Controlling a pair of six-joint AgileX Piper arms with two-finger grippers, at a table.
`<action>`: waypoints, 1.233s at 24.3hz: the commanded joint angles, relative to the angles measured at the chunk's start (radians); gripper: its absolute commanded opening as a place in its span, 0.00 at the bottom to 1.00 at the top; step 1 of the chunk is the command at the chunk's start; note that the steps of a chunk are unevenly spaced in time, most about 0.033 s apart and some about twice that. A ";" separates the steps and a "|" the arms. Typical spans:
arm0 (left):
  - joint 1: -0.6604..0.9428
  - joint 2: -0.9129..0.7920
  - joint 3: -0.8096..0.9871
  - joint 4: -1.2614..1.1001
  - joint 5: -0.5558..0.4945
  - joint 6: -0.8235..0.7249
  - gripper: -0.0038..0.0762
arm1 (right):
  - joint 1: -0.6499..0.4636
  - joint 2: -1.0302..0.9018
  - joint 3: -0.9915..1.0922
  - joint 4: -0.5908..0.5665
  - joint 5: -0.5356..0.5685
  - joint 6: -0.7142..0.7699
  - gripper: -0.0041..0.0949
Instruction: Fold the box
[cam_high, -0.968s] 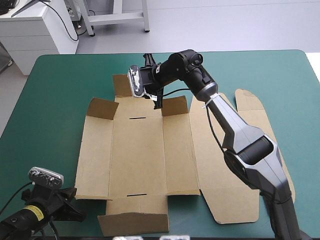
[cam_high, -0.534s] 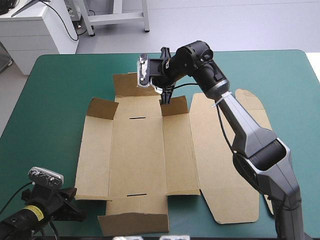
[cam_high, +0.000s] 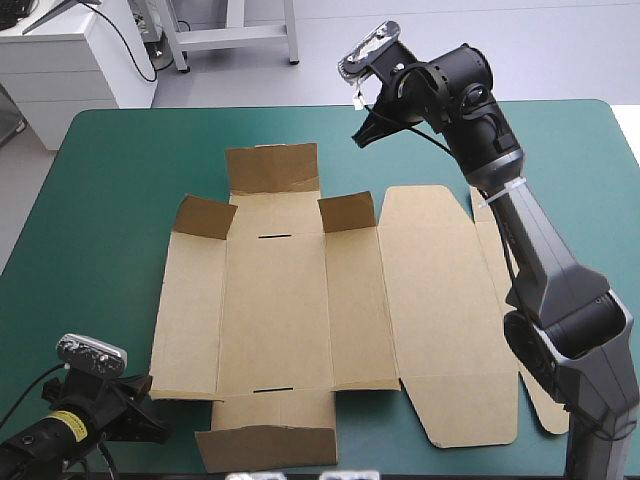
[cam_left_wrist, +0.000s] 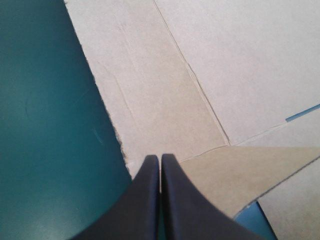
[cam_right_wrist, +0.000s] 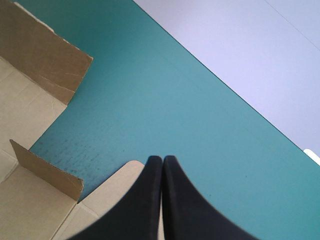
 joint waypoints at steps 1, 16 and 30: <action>-0.004 0.010 -0.026 0.002 -0.054 -0.010 0.04 | -0.006 -0.082 -0.025 -0.022 -0.005 0.043 0.03; -0.004 0.010 -0.026 0.002 -0.085 -0.010 0.04 | -0.228 -0.477 0.629 0.004 -0.039 0.132 0.03; -0.004 0.010 -0.033 -0.006 -0.152 -0.010 0.04 | -0.228 -0.959 1.197 0.035 -0.157 0.220 0.03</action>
